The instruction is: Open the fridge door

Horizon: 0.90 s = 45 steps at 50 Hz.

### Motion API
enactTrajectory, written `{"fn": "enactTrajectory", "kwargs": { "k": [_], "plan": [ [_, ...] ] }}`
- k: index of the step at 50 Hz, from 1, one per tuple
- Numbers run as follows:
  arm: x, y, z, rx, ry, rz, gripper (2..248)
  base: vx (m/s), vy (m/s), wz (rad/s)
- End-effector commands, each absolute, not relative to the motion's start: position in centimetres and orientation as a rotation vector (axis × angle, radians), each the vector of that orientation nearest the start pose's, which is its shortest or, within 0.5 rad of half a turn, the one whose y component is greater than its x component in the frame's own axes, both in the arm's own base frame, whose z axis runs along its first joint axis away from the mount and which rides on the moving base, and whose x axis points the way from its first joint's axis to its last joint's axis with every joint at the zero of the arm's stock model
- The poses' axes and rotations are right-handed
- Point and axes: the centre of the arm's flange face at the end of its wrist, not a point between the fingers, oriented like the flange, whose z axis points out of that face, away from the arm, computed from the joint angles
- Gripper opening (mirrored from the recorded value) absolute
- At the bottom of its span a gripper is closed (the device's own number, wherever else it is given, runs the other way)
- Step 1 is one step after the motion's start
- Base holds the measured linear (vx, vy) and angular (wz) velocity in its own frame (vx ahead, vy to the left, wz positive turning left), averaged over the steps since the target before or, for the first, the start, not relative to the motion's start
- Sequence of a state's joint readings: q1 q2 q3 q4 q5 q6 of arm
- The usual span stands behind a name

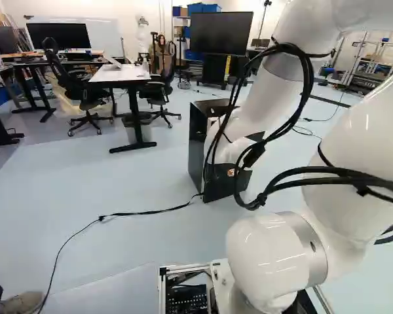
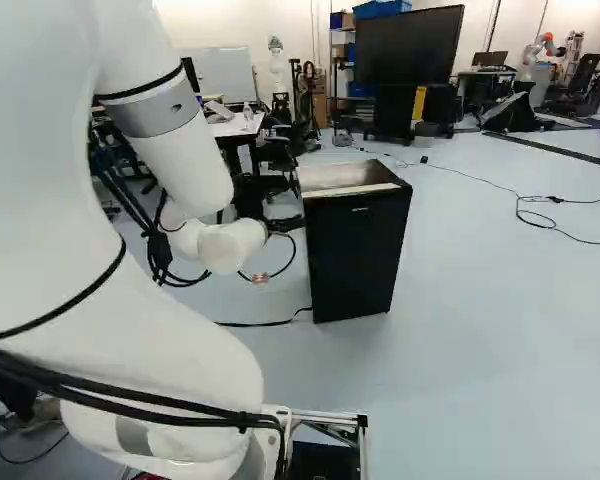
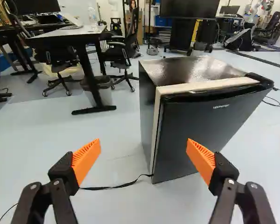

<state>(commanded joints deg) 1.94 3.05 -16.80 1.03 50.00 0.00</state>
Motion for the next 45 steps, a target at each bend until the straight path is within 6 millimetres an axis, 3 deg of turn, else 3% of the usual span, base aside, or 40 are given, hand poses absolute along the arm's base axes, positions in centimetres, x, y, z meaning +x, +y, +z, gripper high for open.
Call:
{"fn": "enactTrajectory", "kwargs": {
  "k": [45],
  "plan": [
    [43.3,4.1,37.2,-2.547,0.110,-1.792,247,0.000,0.000,0.000]
  ]
}}
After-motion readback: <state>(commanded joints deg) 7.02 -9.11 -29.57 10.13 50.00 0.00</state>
